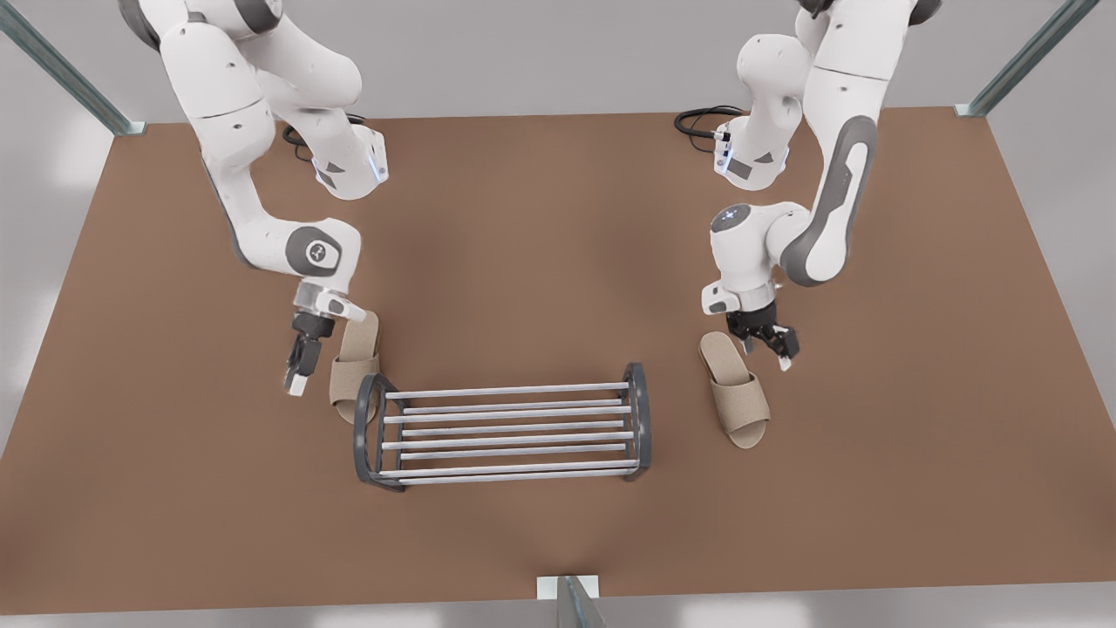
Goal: Place the right shoe on the shoe rack with the right arm, and place the left shoe on the shoe rack with the left arm
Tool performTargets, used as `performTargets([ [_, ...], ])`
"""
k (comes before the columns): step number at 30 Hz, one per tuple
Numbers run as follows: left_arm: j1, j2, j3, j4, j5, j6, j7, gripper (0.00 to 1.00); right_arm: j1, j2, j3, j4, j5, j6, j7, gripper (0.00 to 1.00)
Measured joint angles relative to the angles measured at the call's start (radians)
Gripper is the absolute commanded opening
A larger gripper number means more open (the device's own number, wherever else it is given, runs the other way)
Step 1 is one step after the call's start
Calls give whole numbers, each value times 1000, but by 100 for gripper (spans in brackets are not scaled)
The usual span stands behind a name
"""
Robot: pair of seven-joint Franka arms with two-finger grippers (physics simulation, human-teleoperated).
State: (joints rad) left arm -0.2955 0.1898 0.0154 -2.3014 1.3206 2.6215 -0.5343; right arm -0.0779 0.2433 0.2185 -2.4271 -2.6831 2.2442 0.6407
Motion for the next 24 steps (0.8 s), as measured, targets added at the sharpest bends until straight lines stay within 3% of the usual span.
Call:
performTargets([
  [4, -5, 19, 0, -27, 126, 71, -226, 100, 15, 39, -12, 2, -214, -26, 142, 100],
  [16, -11, 149, 7, 10, 608, 44, -670, 100, 125, -90, -6, -103, -214, 86, 426, 100],
  [24, -9, 230, 26, 111, 698, 0, -833, 100, 130, -65, -6, -143, -214, 122, 554, 100],
])
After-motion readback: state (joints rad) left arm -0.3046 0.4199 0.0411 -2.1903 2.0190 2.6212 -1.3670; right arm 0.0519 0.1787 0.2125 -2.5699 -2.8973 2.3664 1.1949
